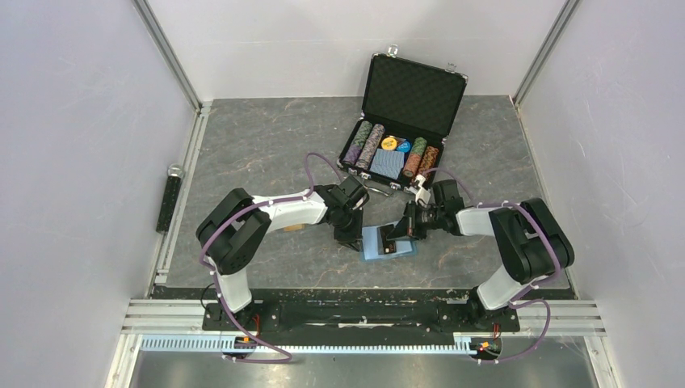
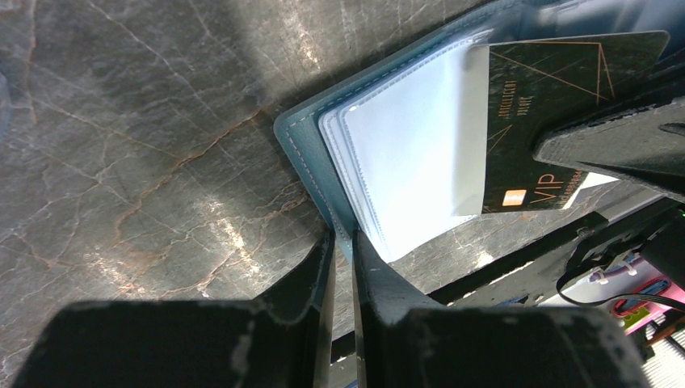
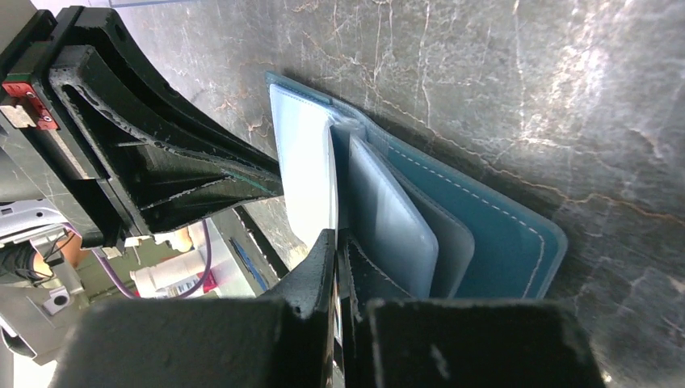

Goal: Put the credit cards into the card holder
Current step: Insert the credit card into the card holder.

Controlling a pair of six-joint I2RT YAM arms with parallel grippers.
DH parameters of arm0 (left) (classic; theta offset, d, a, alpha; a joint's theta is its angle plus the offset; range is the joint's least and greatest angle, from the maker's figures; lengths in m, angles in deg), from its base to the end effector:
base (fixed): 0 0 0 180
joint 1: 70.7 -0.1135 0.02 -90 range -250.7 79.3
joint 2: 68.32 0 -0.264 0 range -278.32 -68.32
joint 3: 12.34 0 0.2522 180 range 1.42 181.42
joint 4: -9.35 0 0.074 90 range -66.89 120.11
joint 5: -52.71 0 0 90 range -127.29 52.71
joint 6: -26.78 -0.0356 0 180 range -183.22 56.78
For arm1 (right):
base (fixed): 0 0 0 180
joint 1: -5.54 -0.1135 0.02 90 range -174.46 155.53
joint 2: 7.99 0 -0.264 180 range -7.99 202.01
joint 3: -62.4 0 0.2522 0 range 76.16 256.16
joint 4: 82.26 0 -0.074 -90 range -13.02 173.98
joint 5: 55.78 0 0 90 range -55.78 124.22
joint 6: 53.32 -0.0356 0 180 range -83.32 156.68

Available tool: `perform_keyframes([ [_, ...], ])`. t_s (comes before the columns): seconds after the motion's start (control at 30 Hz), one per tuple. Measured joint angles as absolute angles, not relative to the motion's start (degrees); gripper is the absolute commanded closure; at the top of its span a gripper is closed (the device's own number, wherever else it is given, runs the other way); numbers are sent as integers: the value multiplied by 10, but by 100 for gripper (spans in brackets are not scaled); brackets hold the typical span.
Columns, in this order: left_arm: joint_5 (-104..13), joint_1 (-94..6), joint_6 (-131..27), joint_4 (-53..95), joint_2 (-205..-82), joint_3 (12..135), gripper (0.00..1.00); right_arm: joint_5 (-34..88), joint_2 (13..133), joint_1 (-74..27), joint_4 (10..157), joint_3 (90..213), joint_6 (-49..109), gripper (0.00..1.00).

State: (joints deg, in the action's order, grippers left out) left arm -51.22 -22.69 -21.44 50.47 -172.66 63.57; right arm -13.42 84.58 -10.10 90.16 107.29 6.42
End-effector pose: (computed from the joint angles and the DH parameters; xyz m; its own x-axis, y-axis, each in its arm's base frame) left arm 0.2245 -0.2622 0.1475 -0.9856 0.1284 -0.1103 0.1623 0.9016 -0.4010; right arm 0.2408 0.0947 0.1102 -0.9794 0.0784 -0.1862 -0.1084 0.5740 0.8116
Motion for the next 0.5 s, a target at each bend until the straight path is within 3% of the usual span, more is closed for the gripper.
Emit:
perform_keyframes([
  [0.3, -513, -227, -214, 506, -1728, 636, 83, -120, 846, -132, 960, 1053, 33, 96],
  [0.5, -513, -226, -214, 507, -1728, 636, 83, -89, 844, -142, 883, 1090, 68, 80],
])
